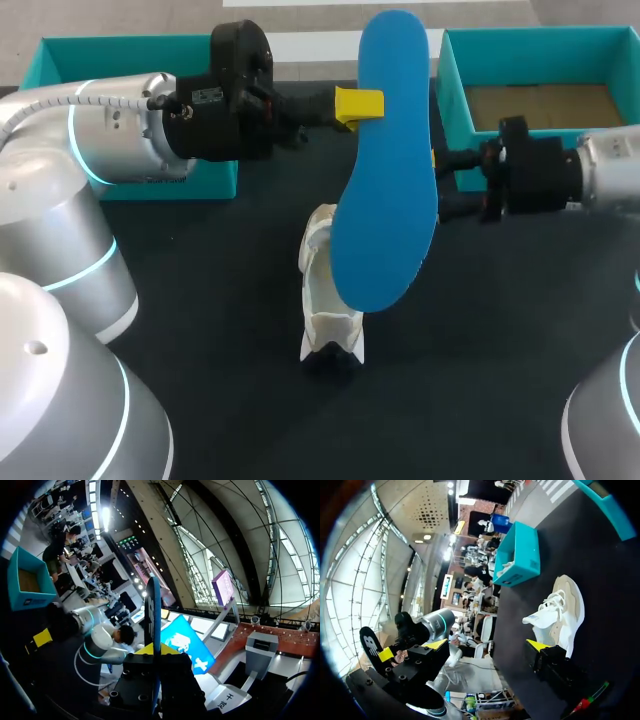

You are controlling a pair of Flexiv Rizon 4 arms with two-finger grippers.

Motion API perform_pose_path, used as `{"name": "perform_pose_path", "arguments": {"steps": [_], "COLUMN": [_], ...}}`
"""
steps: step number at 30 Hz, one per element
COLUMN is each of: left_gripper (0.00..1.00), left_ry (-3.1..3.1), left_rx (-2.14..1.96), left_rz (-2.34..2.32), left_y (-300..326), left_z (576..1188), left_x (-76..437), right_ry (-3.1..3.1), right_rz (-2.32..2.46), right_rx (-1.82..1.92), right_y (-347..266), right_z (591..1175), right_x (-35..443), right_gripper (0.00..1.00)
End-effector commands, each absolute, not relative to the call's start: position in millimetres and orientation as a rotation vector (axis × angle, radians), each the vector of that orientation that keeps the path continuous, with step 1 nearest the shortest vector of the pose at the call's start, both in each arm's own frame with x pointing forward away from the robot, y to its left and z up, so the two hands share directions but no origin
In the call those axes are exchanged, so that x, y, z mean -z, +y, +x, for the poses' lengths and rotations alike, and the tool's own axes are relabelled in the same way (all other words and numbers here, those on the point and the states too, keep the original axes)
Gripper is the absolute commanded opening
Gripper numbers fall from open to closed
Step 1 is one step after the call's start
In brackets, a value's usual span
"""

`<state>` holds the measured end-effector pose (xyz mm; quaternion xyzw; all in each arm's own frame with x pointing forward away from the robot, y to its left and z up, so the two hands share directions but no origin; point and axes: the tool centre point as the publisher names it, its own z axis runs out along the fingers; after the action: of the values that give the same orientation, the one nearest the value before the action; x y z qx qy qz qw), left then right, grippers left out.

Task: Take the shoe out of the shoebox, open the shoe tongue, remove and reinsert the insole, then place the shoe into the shoebox

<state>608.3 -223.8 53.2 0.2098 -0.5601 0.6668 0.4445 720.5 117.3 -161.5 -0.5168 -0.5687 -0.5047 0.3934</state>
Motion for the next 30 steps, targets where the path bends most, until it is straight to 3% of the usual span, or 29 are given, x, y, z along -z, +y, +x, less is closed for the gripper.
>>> {"name": "perform_pose_path", "arguments": {"steps": [1, 30], "left_gripper": [0.00, 0.00], "left_ry": [-1.387, -1.387], "left_rx": [-1.655, -1.655], "left_rz": [0.520, 0.520], "left_y": [-223.8, -223.8], "left_z": [607.6, 607.6], "left_x": [-52.3, -52.3], "right_ry": [-1.428, -1.392], "right_rz": [-1.299, -1.326], "right_rx": [1.256, 1.233], "right_y": [114.1, 113.0], "right_z": [728.3, 729.3], "right_x": [157.6, 156.5], "right_gripper": [1.00, 1.00]}}
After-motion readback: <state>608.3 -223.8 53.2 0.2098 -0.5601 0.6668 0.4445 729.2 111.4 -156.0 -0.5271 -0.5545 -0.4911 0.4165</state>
